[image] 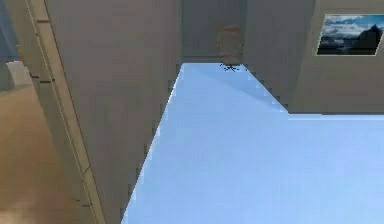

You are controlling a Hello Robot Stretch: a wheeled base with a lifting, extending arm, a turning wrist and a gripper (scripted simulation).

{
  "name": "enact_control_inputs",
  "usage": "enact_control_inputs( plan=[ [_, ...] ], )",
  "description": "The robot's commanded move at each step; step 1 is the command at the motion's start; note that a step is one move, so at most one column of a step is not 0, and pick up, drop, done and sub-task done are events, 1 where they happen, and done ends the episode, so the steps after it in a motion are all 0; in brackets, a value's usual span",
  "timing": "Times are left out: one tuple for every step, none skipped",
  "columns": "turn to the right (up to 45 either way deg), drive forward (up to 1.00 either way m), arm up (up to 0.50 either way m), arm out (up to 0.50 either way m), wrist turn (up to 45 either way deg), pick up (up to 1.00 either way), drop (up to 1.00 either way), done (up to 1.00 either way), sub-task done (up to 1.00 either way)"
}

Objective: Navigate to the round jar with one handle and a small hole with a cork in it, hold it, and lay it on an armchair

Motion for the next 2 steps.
enact_control_inputs(
  plan=[
    [-45.0, 0.0, 0.0, 0.0, 0.0, 0.0, 0.0, 0.0, 0.0],
    [-6.0, 0.0, 0.0, 0.0, 0.0, 0.0, 0.0, 0.0, 0.0]
  ],
)
